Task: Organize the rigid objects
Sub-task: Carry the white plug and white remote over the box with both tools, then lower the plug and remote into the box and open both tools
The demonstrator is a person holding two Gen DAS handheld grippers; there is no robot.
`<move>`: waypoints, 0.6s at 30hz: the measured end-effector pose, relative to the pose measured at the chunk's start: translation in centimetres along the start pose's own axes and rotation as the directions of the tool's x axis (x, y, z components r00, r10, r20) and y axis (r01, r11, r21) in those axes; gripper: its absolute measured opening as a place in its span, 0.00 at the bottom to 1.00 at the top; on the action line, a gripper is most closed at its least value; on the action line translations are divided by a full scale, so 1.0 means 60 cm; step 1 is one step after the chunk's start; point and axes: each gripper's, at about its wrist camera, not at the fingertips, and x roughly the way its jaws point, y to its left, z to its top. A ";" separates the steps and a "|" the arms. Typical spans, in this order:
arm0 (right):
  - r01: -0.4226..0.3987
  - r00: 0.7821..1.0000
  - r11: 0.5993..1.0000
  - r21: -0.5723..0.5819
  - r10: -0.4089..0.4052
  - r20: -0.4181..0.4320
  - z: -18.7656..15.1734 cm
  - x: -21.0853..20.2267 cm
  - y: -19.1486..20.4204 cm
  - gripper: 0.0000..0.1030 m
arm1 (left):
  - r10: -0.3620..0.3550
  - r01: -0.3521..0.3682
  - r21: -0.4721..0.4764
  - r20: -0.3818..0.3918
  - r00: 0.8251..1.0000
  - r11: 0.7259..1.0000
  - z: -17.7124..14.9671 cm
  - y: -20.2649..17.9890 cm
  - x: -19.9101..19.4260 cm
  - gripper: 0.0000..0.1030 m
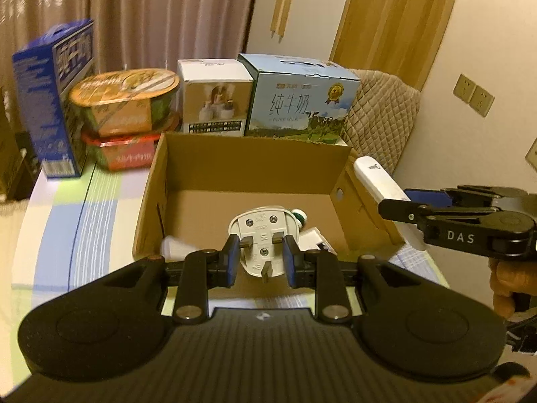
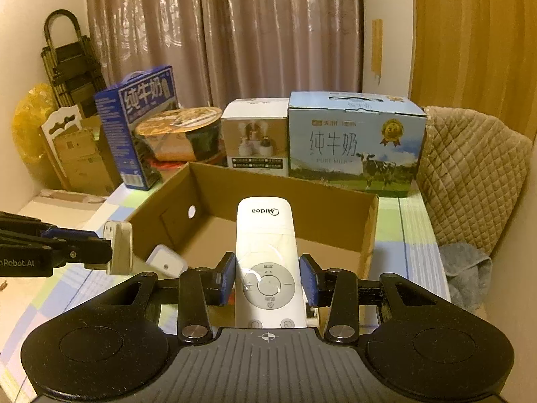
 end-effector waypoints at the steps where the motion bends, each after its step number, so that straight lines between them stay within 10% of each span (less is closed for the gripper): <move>1: 0.003 1.000 1.000 0.004 -0.003 -0.006 0.005 0.011 -0.002 0.37 | 0.003 -0.003 0.013 -0.004 1.000 1.000 0.008 0.001 0.010 0.22; 18: 0.014 0.990 0.989 0.145 0.007 -0.141 0.006 0.161 -0.042 0.37 | 0.029 -0.023 0.041 -0.155 0.988 0.999 0.058 0.043 0.172 0.22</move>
